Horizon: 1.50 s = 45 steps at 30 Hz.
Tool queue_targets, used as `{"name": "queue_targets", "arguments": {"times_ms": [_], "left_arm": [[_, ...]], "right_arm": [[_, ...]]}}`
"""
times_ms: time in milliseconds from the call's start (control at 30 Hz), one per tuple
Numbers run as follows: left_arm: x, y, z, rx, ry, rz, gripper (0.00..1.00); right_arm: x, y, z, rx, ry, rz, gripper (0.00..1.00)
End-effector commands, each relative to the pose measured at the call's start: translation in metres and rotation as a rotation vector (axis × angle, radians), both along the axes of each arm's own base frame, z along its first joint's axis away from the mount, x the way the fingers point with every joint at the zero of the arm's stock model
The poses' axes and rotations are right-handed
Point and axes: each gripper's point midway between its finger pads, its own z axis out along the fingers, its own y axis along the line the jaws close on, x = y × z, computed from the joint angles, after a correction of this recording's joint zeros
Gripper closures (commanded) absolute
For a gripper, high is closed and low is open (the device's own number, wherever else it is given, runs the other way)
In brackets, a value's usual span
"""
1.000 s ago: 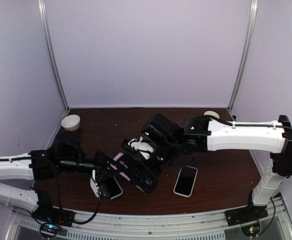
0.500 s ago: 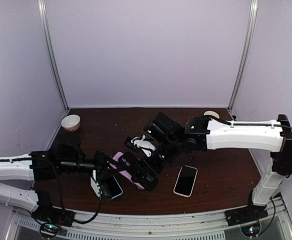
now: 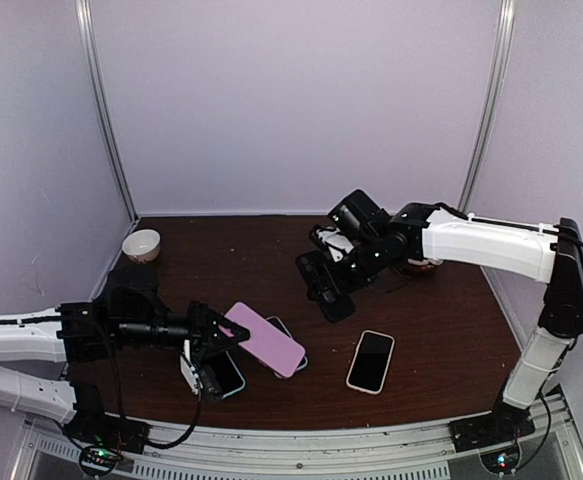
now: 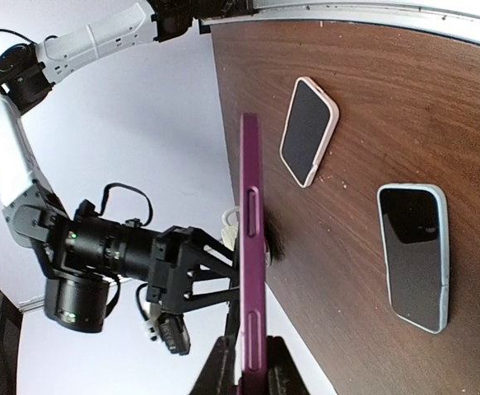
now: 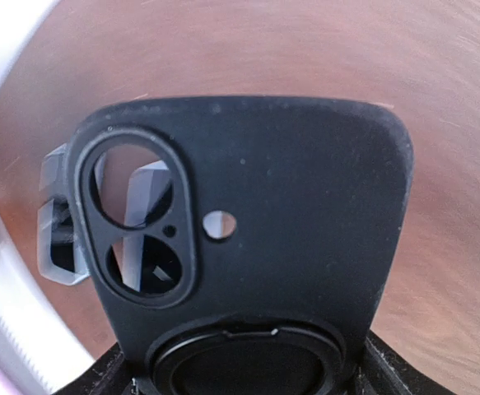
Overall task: Take the phone out of the phone case
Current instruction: Place the phone case at the center of the board, then pass from the left arm to the right
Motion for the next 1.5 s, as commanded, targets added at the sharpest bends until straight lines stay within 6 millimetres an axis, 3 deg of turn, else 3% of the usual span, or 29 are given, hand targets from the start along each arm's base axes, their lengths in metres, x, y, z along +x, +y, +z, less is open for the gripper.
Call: {"name": "queue_targets", "arguments": {"times_ms": [0, 200, 367, 533, 700, 900, 1000, 1133, 1467], "left_arm": [[-0.001, -0.006, 0.033, -0.115, -0.066, -0.019, 1.00], [0.000, -0.006, 0.029, -0.106, -0.063, -0.014, 1.00], [0.001, -0.006, 0.027, -0.098, -0.065, -0.009, 1.00], [0.000, -0.006, 0.028, -0.098, -0.061, -0.016, 1.00], [0.000, -0.007, 0.025, -0.090, -0.048, -0.015, 1.00], [-0.001, -0.009, 0.026, -0.097, -0.015, -0.021, 1.00], [-0.004, -0.011, 0.030, -0.115, 0.004, -0.028, 1.00], [-0.006, -0.010, 0.029, -0.114, 0.017, -0.039, 1.00], [-0.008, -0.011, 0.029, -0.109, 0.032, -0.049, 1.00]], "right_arm": [[0.046, -0.041, -0.019, -0.116, 0.000, -0.181, 0.43], [0.080, -0.066, -0.023, -0.153, -0.005, -0.264, 0.17], [0.070, -0.070, -0.004, -0.123, -0.022, -0.226, 0.01], [0.051, -0.076, 0.015, -0.103, -0.027, -0.168, 0.00], [0.000, -0.039, 0.042, 0.043, -0.025, 0.065, 0.00], [-0.095, 0.015, 0.053, 0.093, -0.021, 0.428, 0.00], [-0.126, 0.039, 0.059, 0.128, -0.036, 0.523, 0.00], [-0.135, 0.064, 0.067, 0.144, -0.067, 0.539, 0.00], [-0.139, 0.101, 0.056, 0.138, -0.055, 0.537, 0.00]]}}
